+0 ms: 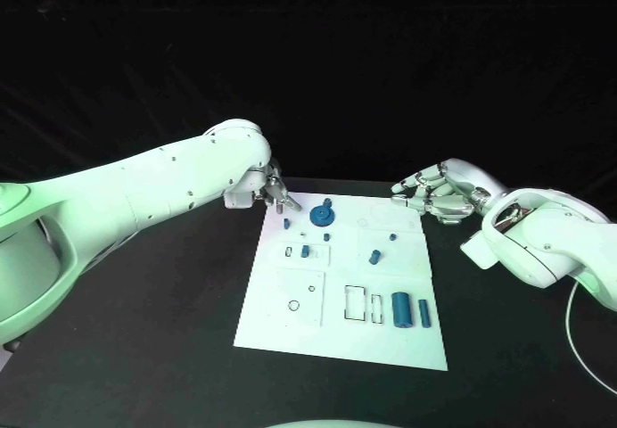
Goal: Assemble the parts on the task board
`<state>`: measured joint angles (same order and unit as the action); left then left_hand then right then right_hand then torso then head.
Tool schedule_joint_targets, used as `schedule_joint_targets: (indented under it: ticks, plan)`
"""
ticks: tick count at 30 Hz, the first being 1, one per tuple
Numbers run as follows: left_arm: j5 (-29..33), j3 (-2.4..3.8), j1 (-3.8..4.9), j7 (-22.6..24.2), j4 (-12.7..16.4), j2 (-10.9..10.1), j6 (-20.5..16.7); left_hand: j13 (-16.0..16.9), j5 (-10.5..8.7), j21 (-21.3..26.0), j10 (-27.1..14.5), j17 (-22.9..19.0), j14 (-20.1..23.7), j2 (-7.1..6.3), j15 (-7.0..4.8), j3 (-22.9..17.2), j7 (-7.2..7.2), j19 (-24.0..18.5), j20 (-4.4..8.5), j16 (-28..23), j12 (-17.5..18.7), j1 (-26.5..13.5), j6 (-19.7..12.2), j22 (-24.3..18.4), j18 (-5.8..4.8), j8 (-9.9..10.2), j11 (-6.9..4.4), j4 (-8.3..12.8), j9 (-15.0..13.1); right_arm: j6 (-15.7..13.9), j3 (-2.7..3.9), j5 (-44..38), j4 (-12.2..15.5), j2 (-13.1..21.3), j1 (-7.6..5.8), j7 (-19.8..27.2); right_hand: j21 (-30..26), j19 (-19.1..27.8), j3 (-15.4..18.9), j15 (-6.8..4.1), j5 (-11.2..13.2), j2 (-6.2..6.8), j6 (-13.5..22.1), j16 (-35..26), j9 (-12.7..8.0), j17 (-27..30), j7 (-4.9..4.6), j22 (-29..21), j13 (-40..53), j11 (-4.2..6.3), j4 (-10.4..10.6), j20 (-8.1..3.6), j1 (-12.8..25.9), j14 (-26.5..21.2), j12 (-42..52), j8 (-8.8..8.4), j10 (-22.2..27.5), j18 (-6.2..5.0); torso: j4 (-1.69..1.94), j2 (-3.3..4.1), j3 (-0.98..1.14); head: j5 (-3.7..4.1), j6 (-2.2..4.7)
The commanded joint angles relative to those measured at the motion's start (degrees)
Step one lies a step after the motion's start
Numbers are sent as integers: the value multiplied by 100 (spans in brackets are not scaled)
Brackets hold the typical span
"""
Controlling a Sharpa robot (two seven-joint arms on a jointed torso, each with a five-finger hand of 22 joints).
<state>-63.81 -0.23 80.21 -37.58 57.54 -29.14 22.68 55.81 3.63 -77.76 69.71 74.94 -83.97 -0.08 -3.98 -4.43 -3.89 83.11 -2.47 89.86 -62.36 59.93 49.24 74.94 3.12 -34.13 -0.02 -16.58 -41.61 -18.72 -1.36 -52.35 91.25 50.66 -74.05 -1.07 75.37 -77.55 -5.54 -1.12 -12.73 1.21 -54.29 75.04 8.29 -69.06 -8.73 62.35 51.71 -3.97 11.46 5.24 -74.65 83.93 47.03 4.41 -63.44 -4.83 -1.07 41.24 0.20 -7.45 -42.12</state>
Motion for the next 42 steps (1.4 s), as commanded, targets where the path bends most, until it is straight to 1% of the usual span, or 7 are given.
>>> schedule_joint_targets:
  ticks: [1, 4, 8, 15, 21, 31, 42]
  plan:
    - [-43, -7, -6, 43, -50, 41, 155, 6, -22, -24, -7, 1506, -603, 11, 46, 30, -4, 11, -25, 14, -19, 71, 30, 308, 29, 24, -3, 5, 10, 76, 1, -47, 1, -12, 4, 57, -19, 25, 28, 37, 12, -35, 28, -11, 5, -5, -13, 4, 3, 16, 7, 1, -5, 147, 28, 24, 8, -61, 12, -8, 4, -6, -17]
    - [-39, -13, -21, 41, -96, 72, 197, 8, -22, -30, -6, 1506, -603, 16, 46, 35, -4, 15, -25, 14, -22, 72, 33, 314, 28, 25, -3, 3, 12, 75, 1, -49, 2, -19, 4, 61, -22, 25, 33, 35, 0, -41, 27, -17, 6, 2, -12, 1, -1, 17, 4, -1, -19, 147, 28, 26, 10, -62, 13, -10, 7, -7, -24]
    - [-1, -17, -46, 34, -147, 105, 285, 33, -22, -53, 10, 1506, -603, 31, 46, 50, -3, 29, -26, 14, -45, 76, 42, 338, 21, 25, -4, 1, 16, 70, 1, -51, -2, -30, 4, 67, -18, 18, 37, 33, -9, -48, 22, -7, 9, -12, -10, 9, 9, 20, -3, -3, -39, 153, 44, 30, 2, -60, 5, -5, 11, -17, -5]
    - [22, -23, -90, 27, -228, 134, 357, 23, -18, -48, 0, 1506, -603, 91, 46, 74, -1, 30, -28, 14, -45, 117, 55, 337, 23, 33, -6, 7, 30, 66, 1, -82, 2, -28, 4, 61, -15, 15, 38, 32, -12, -51, 20, 4, 10, -28, -9, 14, 12, 21, -6, -4, -47, 158, 50, 32, -1, -59, -1, -5, 10, -32, -28]
    - [25, -25, -110, 27, -290, 142, 369, 24, -18, -51, -1, 1506, -603, 106, 46, 81, -1, 32, -28, 14, -48, 131, 58, 342, 22, 35, -6, 9, 34, 69, 1, -88, 4, -26, 4, 51, -14, 12, 40, 31, -14, -53, 19, 13, 11, -41, -8, 16, 5, 22, -8, -4, -53, 162, 43, 33, 3, -59, -2, -4, 9, -28, -37]
    - [37, -24, -164, 61, -348, 171, 334, 28, -16, -54, -6, 1506, -603, 152, 46, 107, -1, 37, -29, 14, -58, 211, 65, 349, 22, 45, -5, 25, 50, 69, 1, -90, -9, -28, 4, 41, -15, 13, 40, 30, -15, -54, 19, 16, 11, -45, -8, 14, -1, 22, -10, -5, -57, 164, 38, 33, 7, -59, 7, -7, 1, -20, -76]
    - [76, -24, -206, 156, -352, 203, 225, 52, -15, -65, 6, 1506, -603, 220, 45, 128, 2, 47, -30, 14, -89, 313, 83, 367, 18, 48, -7, 36, 64, 79, 1, -91, -10, -31, 4, 34, -16, 12, 42, 29, -18, -56, 21, 19, 11, -48, -8, 13, 2, 23, -14, -6, -68, 166, 44, 33, 4, -59, 8, -4, 2, -10, -109]
